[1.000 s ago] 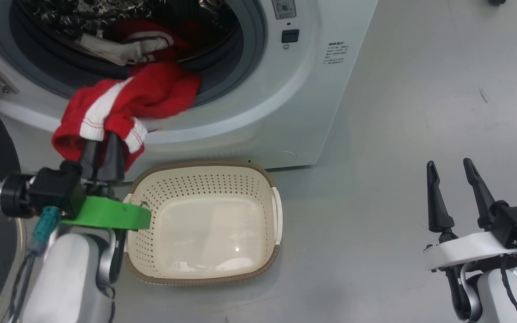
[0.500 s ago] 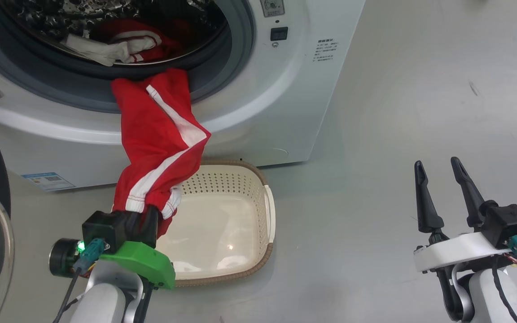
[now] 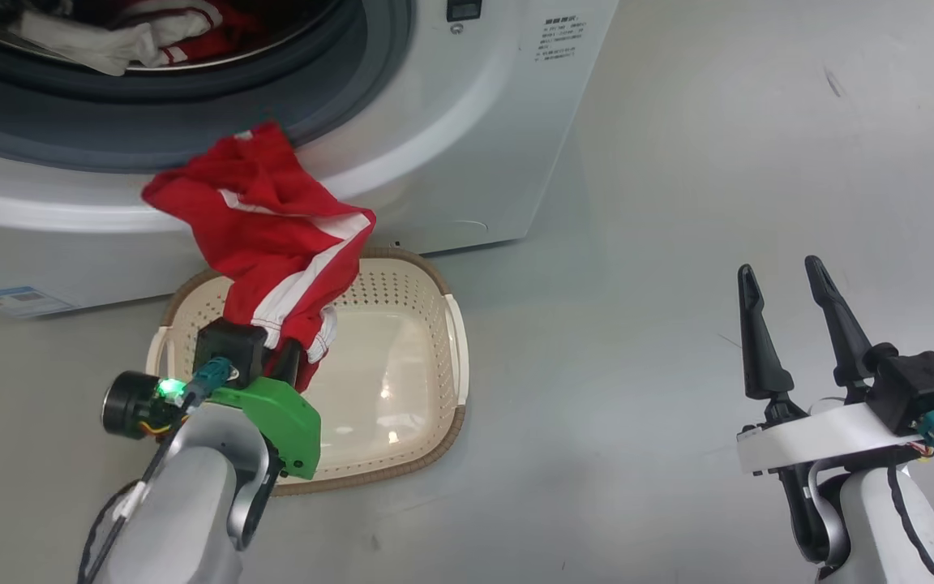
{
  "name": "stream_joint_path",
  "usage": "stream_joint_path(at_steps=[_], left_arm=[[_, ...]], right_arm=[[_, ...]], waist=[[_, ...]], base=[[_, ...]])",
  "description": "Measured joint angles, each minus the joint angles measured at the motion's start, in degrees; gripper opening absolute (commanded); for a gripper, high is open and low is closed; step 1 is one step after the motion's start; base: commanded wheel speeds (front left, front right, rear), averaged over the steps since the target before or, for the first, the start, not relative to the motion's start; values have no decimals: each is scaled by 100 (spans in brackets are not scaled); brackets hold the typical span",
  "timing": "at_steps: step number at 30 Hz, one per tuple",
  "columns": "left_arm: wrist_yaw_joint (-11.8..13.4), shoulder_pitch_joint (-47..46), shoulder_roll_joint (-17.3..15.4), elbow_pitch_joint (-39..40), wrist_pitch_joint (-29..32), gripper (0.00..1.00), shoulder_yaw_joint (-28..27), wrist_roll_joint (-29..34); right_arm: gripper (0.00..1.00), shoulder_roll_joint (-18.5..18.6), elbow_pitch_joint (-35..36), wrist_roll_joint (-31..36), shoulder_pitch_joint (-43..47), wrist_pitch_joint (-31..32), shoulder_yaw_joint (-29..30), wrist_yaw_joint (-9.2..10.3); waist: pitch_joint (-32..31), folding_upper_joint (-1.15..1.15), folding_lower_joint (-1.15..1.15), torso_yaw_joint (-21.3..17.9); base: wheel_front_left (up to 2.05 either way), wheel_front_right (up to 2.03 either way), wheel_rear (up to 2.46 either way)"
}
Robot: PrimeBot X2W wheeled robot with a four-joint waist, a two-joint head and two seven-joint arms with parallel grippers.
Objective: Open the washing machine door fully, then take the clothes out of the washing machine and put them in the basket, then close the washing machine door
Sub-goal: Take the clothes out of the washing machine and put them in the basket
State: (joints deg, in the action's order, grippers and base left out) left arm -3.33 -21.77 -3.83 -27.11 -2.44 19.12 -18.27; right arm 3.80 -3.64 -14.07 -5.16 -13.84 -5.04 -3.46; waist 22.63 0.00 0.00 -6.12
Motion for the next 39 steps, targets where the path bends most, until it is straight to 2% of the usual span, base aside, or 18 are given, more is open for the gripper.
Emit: stream_joint_path(at_steps=[5, 15, 16, 17, 18, 27, 35, 39], left_arm=[[-49, -404, -133, -582, 2, 0, 196, 379], [-46, -792, -41, -1567, -73, 0, -113, 127], [-46, -842, -25, -1629, -73, 15, -144, 89], [-43, -894, -7, -1701, -74, 49, -187, 25], [-41, -939, 9, -1773, -74, 100, -216, -33], [26, -1267, 77, -2251, -392, 100, -210, -55], [111, -1279, 118, -2470, -990, 100, -252, -41], [111, -1241, 138, -2464, -1100, 100, -302, -120]], right_arm=[[100, -23, 27, -49, -160, -1, -46, -1], [100, -36, 24, -120, -324, -8, -102, -2], [100, -37, 24, -146, -328, -9, -102, -3], [100, -38, 23, -157, -341, -9, -102, -2], [100, -41, 23, -157, -361, -9, -102, -2], [100, -60, -66, -163, -460, -16, -71, -2], [100, -59, -252, -163, -497, -29, 48, 0], [100, -57, -310, -163, -496, -35, 68, 0]], waist=[[264, 0, 0, -157], [648, 0, -1, -422], [684, 0, -1, -438], [720, 0, -1, -453], [755, 0, -1, -467], [910, 0, -1, -477], [685, 0, -1, -305], [548, 0, -1, -238]], base=[[0, 0, 0], [0, 0, 0], [0, 0, 0], [0, 0, 0], [0, 0, 0], [0, 0, 0], [0, 0, 0], [0, 0, 0]])
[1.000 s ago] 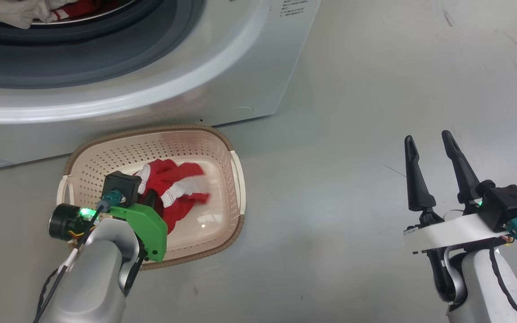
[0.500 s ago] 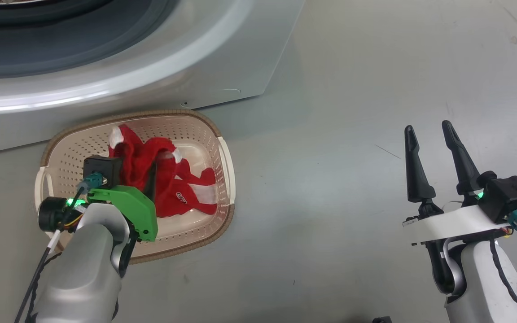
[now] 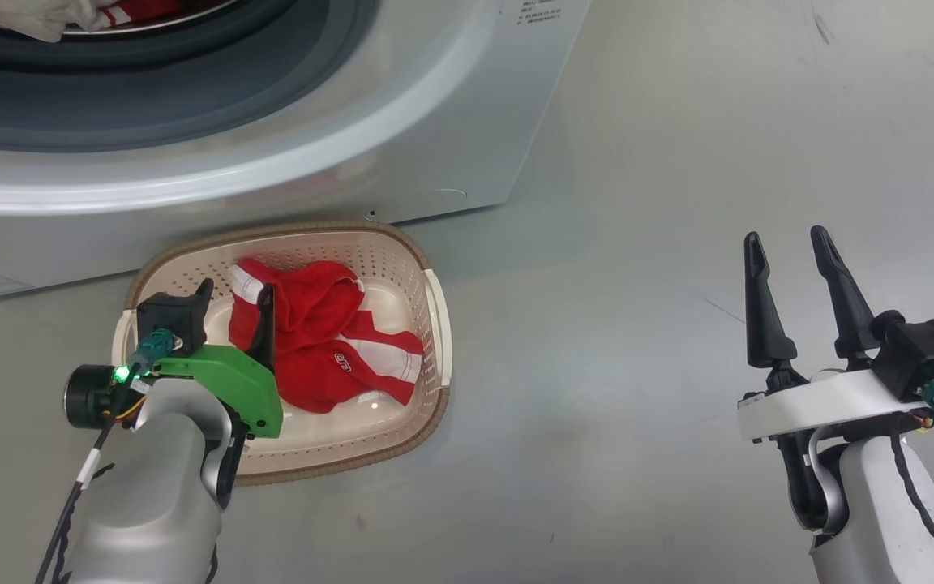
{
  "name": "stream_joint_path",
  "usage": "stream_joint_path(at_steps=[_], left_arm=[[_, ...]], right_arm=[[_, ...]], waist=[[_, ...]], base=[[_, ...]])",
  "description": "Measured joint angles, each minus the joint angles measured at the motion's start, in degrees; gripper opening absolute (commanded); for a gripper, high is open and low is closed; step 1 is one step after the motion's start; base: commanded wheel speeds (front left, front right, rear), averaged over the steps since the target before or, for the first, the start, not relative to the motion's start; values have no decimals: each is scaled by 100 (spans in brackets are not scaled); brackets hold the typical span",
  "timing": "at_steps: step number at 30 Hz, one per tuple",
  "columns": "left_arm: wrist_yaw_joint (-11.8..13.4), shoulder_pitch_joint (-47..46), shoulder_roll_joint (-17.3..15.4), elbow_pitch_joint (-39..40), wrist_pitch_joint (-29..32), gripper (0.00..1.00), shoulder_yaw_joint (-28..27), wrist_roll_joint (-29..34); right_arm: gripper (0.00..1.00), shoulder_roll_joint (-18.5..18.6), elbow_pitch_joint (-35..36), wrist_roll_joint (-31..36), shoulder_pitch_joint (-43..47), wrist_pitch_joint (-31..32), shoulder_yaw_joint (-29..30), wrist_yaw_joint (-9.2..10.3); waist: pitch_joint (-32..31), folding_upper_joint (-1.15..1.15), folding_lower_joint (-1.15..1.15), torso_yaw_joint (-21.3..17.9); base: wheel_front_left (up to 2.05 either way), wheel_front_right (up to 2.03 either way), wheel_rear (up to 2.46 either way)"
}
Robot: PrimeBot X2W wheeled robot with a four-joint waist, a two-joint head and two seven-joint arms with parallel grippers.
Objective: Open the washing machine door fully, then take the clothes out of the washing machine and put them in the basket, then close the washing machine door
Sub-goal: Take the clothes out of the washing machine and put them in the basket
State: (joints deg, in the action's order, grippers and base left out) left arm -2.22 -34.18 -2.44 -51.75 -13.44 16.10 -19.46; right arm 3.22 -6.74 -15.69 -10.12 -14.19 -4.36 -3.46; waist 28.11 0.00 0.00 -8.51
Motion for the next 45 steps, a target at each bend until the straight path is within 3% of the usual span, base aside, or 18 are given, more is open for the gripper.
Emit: stream_joint_path(at_steps=[13, 18, 32, 45], left_arm=[[10, 516, 29, 699, -100, 100, -90, -58], [55, 692, 32, 1470, -100, 100, -215, -20], [379, 1882, -59, 2610, -100, 100, -360, 142], [553, 2758, -185, 3396, -100, 100, -449, 165]], right_arm=[[100, 86, -298, 10, 329, -1, 151, 9], [100, 169, -385, 19, 563, -1, 196, 18], [100, 203, -419, 31, 1085, 0, 185, 66], [100, 235, -283, 90, 1391, 34, 183, 160]], waist=[[-811, 0, 0, 326], [-1179, 0, 0, 468], [-2099, 0, 0, 802], [-2438, 0, 0, 869]], base=[[0, 0, 0], [0, 0, 0], [0, 0, 0], [0, 0, 0]])
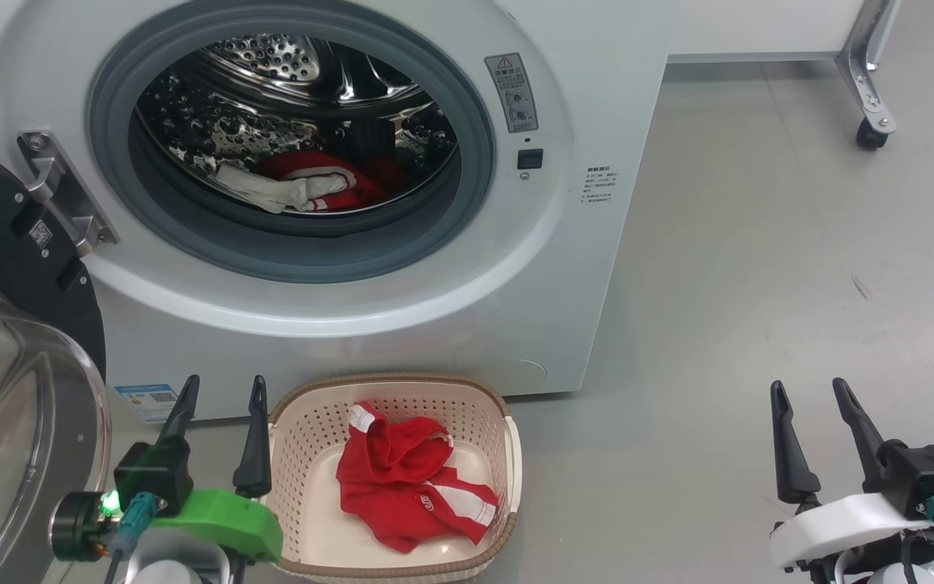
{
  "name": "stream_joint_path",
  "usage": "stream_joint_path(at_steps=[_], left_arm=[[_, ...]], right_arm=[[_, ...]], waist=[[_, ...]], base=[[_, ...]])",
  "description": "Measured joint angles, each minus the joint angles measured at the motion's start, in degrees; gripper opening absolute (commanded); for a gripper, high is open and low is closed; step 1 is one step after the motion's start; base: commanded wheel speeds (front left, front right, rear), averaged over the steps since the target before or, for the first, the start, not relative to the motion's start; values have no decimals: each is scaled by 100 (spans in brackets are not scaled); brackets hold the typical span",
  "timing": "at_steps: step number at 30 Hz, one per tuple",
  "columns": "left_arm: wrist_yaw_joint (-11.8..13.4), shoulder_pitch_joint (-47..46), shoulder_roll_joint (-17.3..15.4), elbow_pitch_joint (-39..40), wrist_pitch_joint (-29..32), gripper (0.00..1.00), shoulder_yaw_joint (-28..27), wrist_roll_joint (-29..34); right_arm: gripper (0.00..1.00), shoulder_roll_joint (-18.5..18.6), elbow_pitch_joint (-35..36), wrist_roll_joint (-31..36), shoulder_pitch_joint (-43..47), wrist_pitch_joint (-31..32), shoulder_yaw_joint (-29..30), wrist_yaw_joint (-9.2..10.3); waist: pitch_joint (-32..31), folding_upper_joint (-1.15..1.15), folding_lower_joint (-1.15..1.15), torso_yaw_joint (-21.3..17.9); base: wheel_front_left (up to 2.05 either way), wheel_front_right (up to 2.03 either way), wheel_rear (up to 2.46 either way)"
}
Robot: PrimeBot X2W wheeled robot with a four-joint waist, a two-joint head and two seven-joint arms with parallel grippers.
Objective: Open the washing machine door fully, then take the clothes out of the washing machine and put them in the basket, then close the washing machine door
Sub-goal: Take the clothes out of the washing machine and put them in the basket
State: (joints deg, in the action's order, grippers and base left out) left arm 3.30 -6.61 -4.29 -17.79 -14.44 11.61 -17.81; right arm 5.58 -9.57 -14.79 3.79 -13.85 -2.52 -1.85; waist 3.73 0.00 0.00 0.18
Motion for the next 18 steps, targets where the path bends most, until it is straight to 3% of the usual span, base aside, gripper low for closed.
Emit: stream_joint_path(at_steps=[18], left_arm=[[123, 560, -65, 843, 124, 100, -14, 36]], right_arm=[[100, 21, 233, 31, 143, 120, -14, 52]], waist=[[-16, 0, 0, -30]], base=[[0, 0, 0]])
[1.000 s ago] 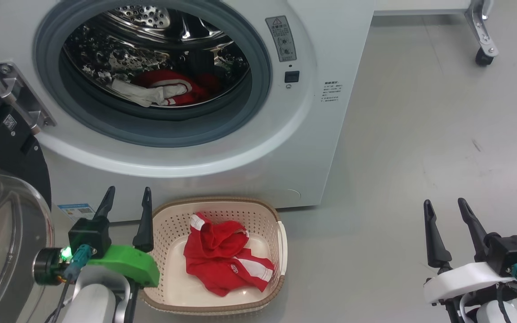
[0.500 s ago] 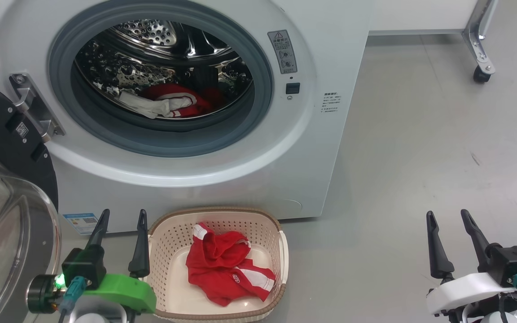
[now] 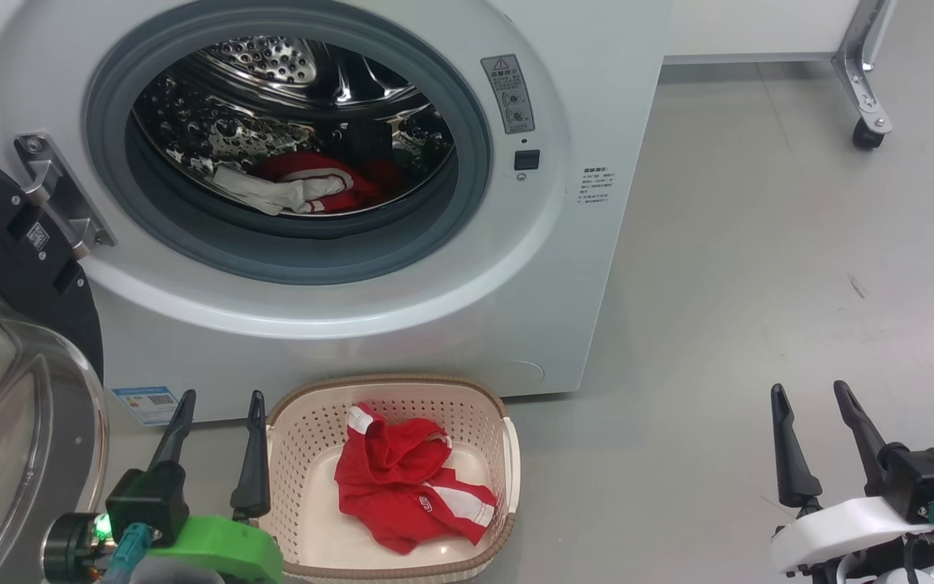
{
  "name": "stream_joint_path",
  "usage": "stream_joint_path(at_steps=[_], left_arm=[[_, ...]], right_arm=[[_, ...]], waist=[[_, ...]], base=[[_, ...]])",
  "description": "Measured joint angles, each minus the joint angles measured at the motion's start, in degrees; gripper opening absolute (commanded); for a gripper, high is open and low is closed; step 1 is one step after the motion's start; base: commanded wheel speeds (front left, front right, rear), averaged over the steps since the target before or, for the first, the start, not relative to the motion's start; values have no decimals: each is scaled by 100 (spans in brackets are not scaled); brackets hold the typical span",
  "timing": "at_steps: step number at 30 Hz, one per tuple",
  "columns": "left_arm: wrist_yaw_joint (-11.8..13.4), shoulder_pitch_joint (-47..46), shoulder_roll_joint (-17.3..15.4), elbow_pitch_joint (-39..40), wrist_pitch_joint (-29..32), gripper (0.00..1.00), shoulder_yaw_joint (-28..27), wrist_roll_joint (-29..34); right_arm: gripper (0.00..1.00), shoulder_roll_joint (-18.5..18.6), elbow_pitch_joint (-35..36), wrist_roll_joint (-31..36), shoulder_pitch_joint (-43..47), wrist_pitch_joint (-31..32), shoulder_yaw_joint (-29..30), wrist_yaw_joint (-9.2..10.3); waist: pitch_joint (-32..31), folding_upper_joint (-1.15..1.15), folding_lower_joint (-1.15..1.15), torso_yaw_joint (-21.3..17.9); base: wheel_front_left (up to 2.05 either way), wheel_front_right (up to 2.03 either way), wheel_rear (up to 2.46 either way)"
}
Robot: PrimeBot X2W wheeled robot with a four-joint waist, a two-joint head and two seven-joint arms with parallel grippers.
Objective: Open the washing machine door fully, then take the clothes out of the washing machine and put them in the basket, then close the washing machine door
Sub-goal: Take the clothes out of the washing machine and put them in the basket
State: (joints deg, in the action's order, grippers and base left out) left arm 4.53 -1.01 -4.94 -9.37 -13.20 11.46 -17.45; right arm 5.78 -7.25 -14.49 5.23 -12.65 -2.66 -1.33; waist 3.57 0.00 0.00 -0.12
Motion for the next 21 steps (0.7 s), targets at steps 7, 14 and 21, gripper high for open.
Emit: stream_joint_path(at_steps=[7, 14, 21], left_arm=[[31, 113, -38, 232, 108, 100, -14, 42], [57, 174, -40, 411, 205, 100, -11, 42], [74, 220, -43, 459, 314, 100, 18, 42]], right_arm=[[100, -1, 51, 0, 4, 52, -19, 3], [100, 0, 101, 0, 6, 59, -22, 4], [100, 3, 134, 0, 8, 113, -67, 3]], waist=[[20, 0, 0, 1], [20, 0, 0, 17], [6, 0, 0, 28]], base=[[0, 0, 0], [0, 0, 0], [0, 0, 0]])
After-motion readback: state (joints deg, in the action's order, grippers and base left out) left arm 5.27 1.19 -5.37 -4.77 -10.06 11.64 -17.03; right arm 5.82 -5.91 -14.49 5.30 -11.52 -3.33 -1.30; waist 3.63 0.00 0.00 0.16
